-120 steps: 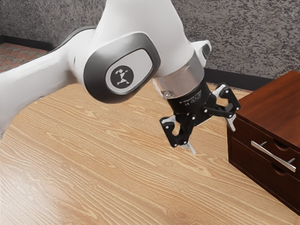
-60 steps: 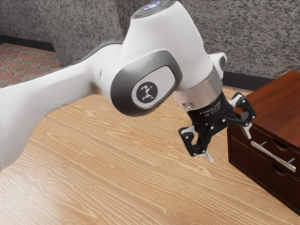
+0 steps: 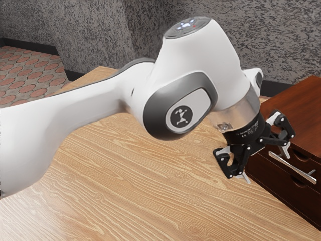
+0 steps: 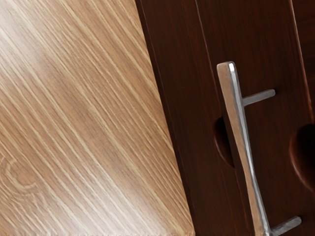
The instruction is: Pull the drawer handle with one arm to open the drawer
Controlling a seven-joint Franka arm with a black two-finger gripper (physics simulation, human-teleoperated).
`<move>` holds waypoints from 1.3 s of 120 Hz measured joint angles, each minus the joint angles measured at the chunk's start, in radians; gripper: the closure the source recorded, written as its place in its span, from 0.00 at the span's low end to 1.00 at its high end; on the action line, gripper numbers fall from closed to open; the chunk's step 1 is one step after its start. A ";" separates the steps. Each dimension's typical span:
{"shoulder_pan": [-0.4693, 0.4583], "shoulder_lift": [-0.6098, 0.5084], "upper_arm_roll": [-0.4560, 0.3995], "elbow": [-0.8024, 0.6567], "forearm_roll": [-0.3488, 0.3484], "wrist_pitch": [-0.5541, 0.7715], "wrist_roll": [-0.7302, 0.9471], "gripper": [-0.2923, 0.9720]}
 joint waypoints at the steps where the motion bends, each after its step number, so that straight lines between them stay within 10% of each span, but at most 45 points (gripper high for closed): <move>1: -0.001 0.001 0.000 0.000 0.000 0.001 0.000 0.26; 156: -0.004 0.113 0.007 0.031 0.000 0.138 -0.008 0.47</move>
